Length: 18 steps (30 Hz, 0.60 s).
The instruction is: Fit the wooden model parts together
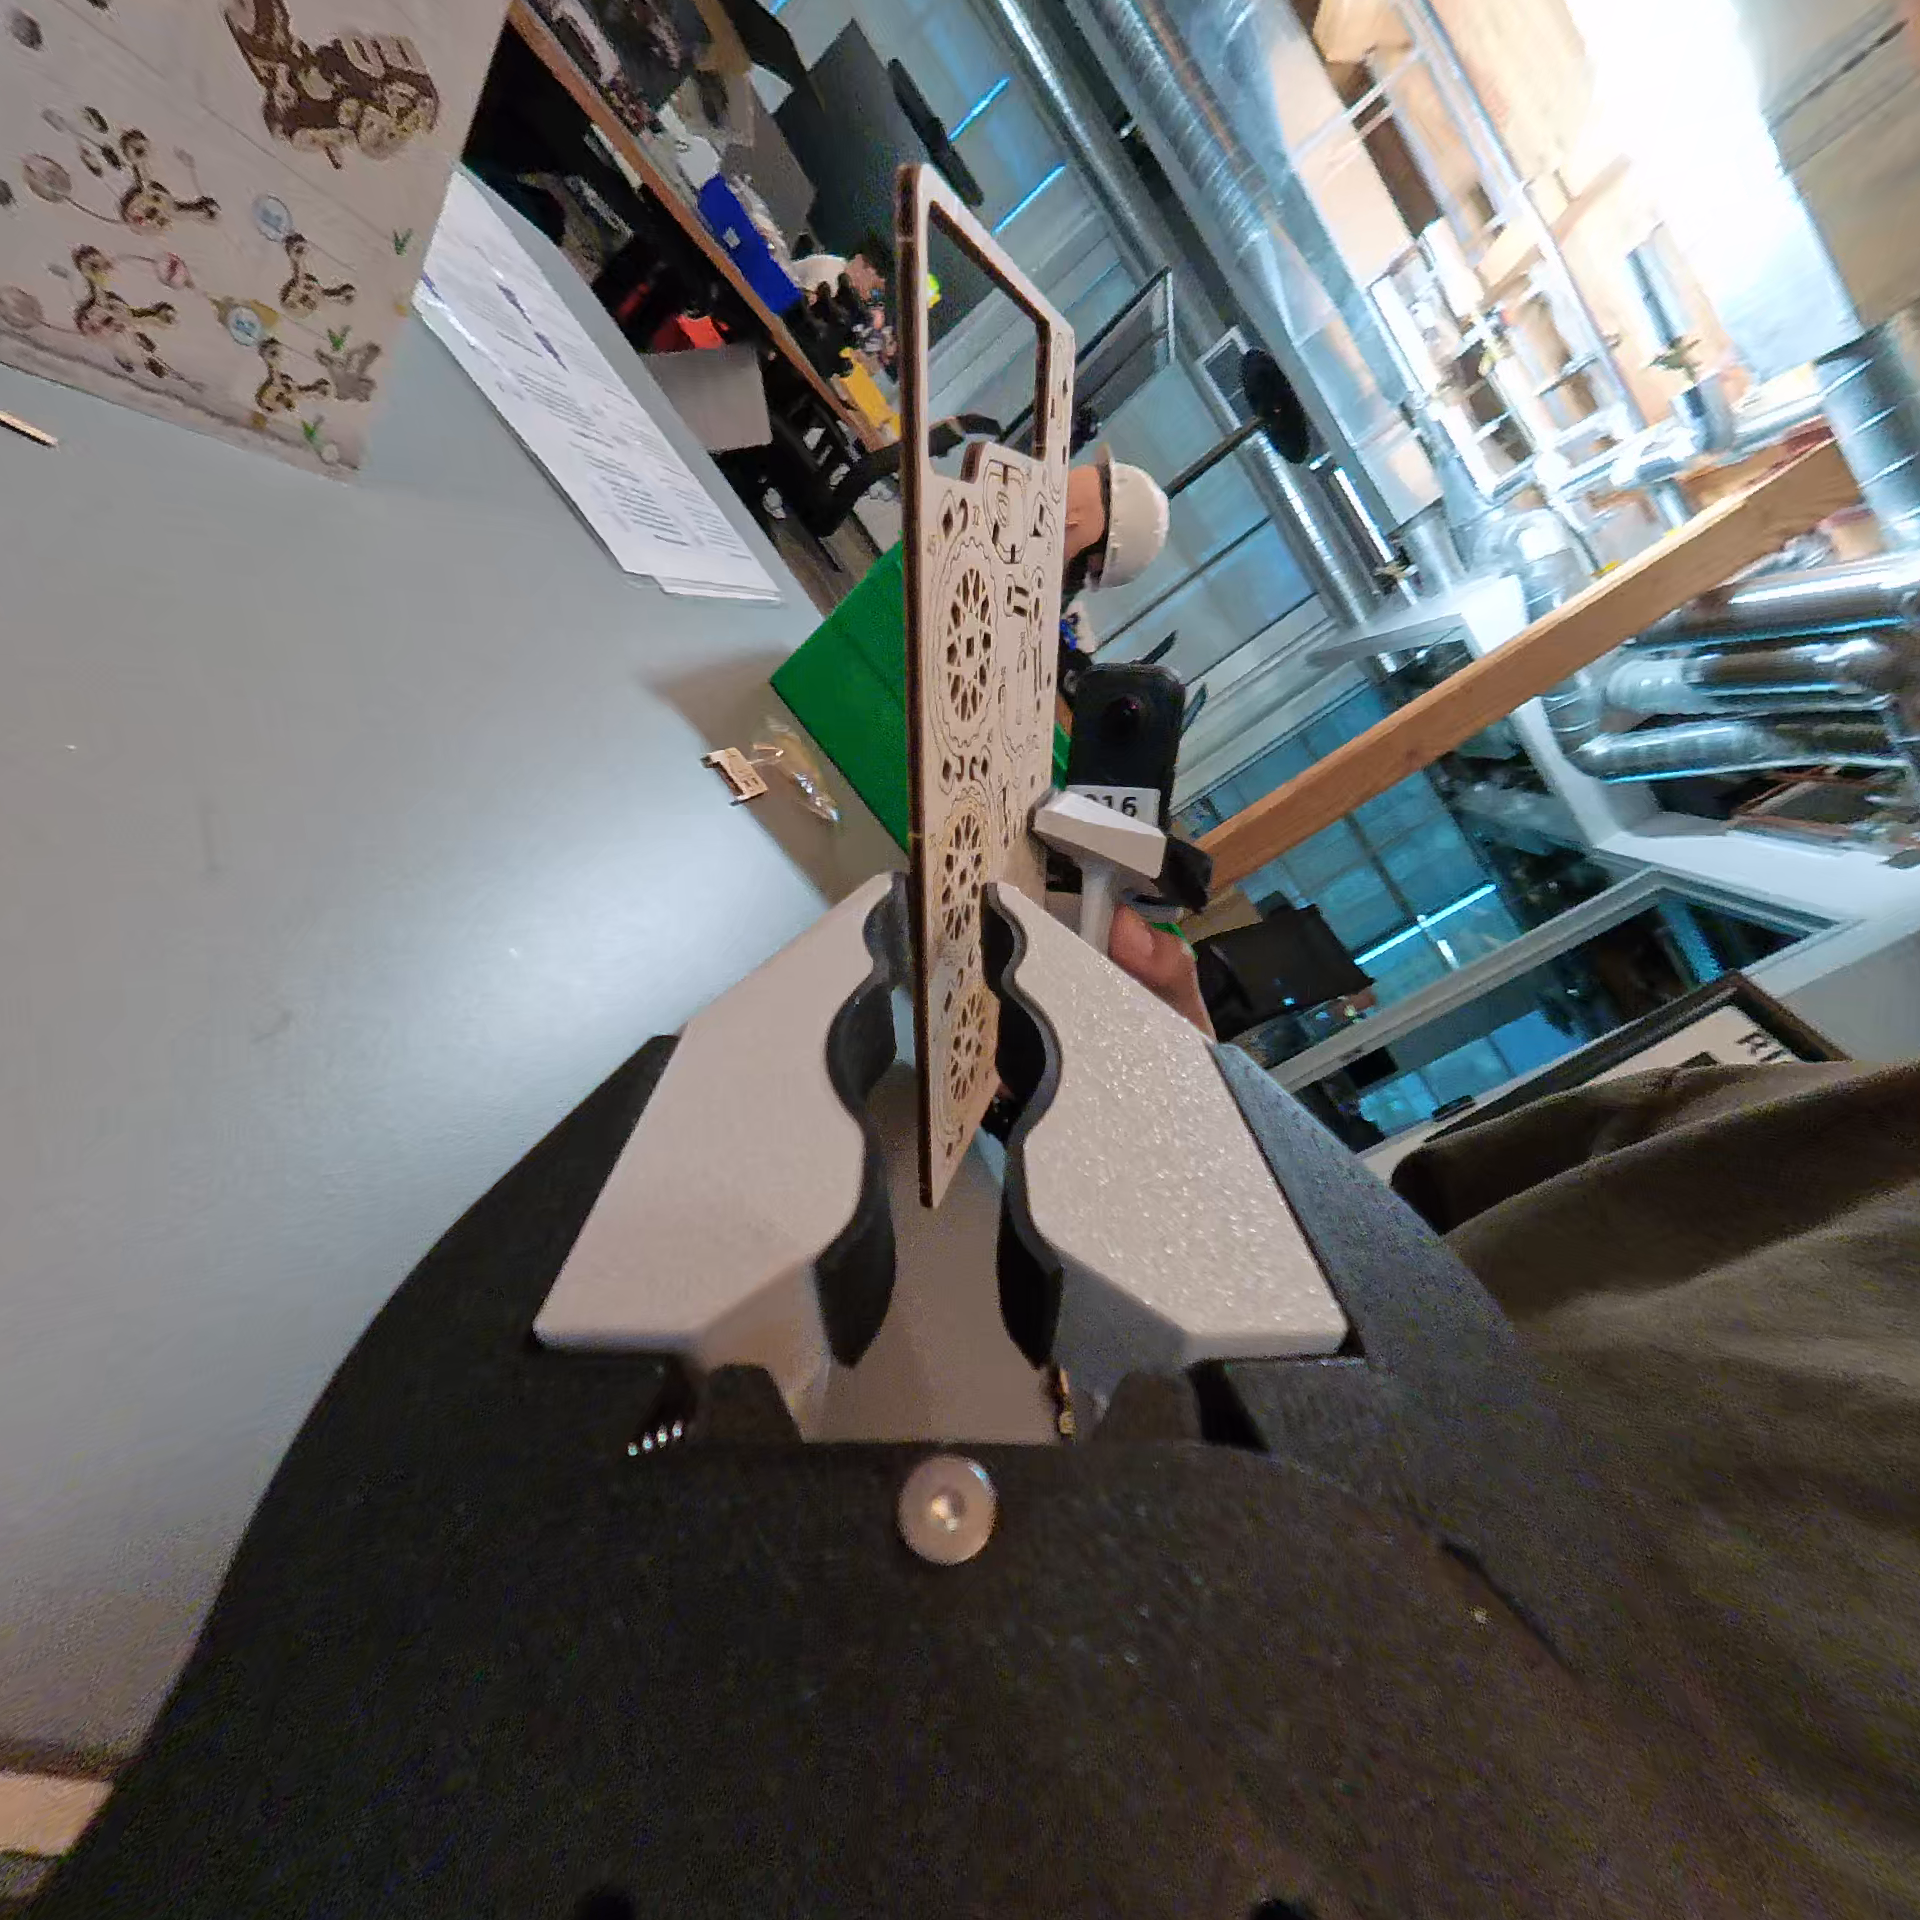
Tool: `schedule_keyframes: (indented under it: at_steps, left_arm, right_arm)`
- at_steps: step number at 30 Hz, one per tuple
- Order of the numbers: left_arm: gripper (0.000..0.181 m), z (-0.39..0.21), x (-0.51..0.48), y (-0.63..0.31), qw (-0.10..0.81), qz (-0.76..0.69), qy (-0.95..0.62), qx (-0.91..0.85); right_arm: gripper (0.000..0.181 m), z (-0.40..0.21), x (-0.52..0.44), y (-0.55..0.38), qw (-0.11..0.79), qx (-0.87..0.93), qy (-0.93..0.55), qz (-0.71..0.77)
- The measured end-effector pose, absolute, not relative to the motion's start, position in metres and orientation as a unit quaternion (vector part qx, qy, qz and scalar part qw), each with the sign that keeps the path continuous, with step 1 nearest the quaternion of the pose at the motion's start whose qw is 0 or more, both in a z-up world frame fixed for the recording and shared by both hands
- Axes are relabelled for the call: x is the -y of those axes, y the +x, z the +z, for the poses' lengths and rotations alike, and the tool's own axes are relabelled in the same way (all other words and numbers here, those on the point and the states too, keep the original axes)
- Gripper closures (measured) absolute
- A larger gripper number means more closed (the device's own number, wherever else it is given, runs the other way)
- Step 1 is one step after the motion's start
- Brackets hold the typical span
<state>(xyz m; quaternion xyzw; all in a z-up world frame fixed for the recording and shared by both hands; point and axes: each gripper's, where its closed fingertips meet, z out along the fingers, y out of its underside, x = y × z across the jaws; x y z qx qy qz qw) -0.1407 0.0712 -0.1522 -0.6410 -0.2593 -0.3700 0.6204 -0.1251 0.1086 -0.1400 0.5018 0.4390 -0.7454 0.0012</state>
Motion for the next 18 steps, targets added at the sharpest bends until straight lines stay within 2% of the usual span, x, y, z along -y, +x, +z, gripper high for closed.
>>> schedule_keyframes:
  at_steps: [1, 7, 10, 12, 16, 17, 18]
  left_arm:
    - [0.177, -0.151, -0.071, -0.141, 0.621, -0.377, -0.636, 0.26]
    - [0.181, -0.138, -0.069, -0.136, 0.633, -0.401, -0.617, 0.24]
    - [0.181, -0.136, -0.067, -0.14, 0.652, -0.361, -0.625, 0.234]
    - [0.181, -0.128, -0.065, -0.143, 0.67, -0.36, -0.607, 0.232]
    - [0.181, -0.118, -0.062, -0.15, 0.704, -0.354, -0.562, 0.251]
    - [0.181, -0.118, -0.062, -0.15, 0.708, -0.35, -0.557, 0.257]
    - [0.181, -0.118, -0.064, -0.148, 0.708, -0.354, -0.553, 0.26]
  right_arm:
    - [0.181, -0.139, -0.111, -0.125, -0.001, -0.436, 0.501, -0.747]
    - [0.177, -0.135, -0.113, -0.125, 0.008, -0.414, 0.495, -0.764]
    - [0.142, -0.137, -0.109, -0.125, 0.023, -0.415, 0.489, -0.767]
    - [0.132, -0.142, -0.106, -0.126, 0.03, -0.419, 0.495, -0.761]
    - [0.129, -0.145, -0.091, -0.125, 0.043, -0.428, 0.492, -0.757]
    - [0.132, -0.143, -0.085, -0.125, 0.052, -0.427, 0.487, -0.76]
    - [0.145, -0.142, -0.08, -0.124, 0.06, -0.425, 0.483, -0.763]
